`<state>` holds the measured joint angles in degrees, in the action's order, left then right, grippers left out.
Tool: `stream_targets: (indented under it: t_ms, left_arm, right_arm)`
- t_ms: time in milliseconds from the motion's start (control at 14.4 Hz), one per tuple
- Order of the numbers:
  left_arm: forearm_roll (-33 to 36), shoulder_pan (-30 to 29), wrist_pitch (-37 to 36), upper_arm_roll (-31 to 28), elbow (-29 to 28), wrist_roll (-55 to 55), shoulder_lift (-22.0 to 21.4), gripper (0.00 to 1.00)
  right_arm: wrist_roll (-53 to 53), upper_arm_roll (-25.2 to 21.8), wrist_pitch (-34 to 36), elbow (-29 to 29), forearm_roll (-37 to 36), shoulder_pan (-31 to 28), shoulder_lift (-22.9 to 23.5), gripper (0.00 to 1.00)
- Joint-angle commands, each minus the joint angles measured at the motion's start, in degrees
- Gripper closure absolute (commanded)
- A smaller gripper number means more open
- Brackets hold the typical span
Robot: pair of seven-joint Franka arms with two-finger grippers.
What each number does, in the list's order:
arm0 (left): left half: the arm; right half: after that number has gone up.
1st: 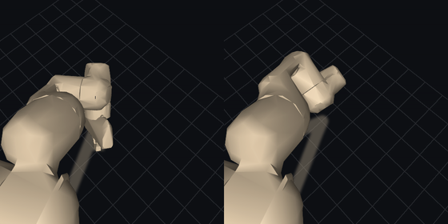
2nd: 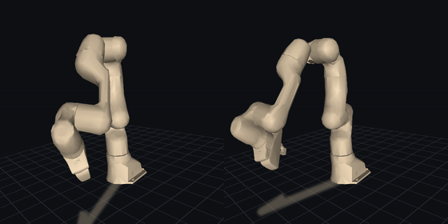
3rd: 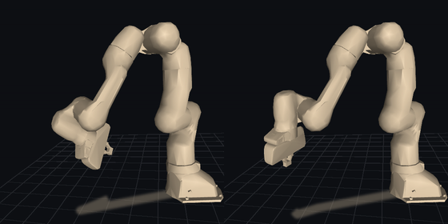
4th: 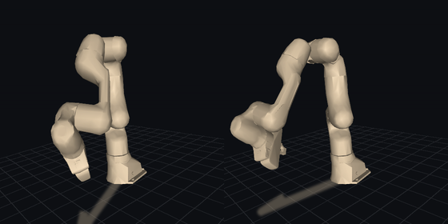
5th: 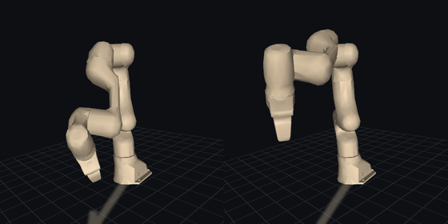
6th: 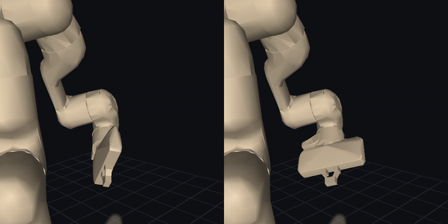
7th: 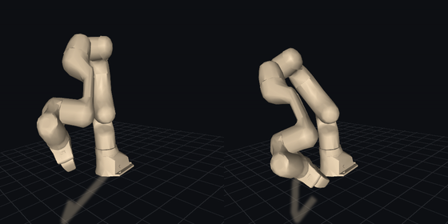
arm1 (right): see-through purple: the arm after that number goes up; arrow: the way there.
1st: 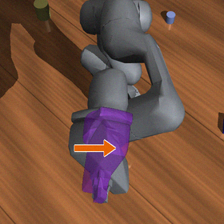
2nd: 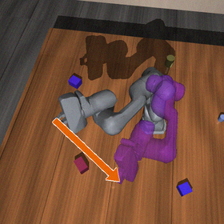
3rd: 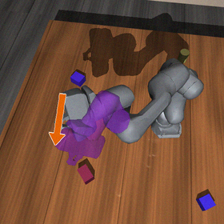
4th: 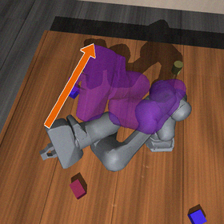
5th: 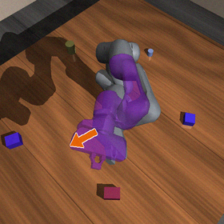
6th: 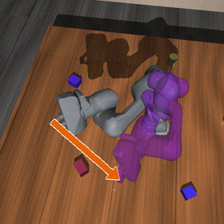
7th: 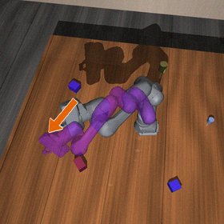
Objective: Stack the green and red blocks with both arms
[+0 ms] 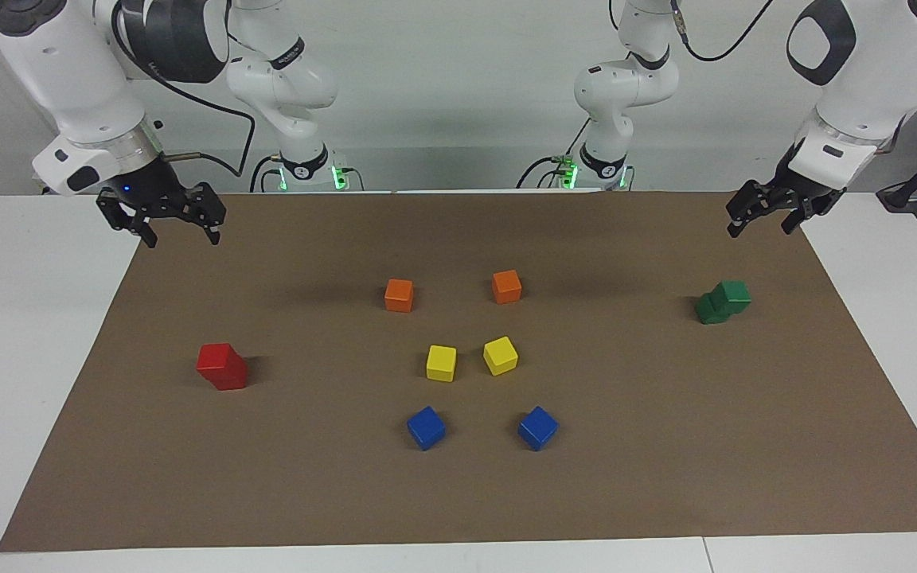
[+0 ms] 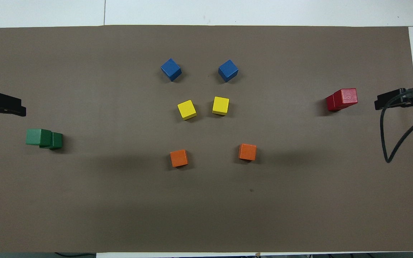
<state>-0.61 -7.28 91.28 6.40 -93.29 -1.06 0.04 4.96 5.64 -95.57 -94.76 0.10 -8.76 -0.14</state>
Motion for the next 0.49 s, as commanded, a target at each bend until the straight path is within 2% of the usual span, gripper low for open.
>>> stream_targets:
  t_ms: [0, 139, 278, 417]
  left_arm:
    - [3.07, 1.56, -4.7, -0.77, 3.89, 0.53, 0.31, 0.0]
    - [2.81, 1.56, -4.53, -0.77, 4.08, 0.53, 0.32, 0.0]
    - [2.72, 1.56, -3.57, -0.77, 3.55, 0.53, 0.14, 0.0]
    - [2.54, 1.65, -3.21, -0.77, 3.9, 0.53, 0.4, 0.0]
  right_arm:
    - [-0.21, -0.19, 0.91, 0.28, 1.04, -0.3, -0.47, 0.0]
    - [-0.3, -1.15, 0.82, 0.28, 1.04, 0.84, -0.47, 0.0]
    - [-0.3, -7.28, 0.82, 0.28, 1.04, 6.18, -0.47, 0.0]
    - [-0.21, -7.58, 0.91, 0.28, 1.04, 6.21, -0.56, 0.0]
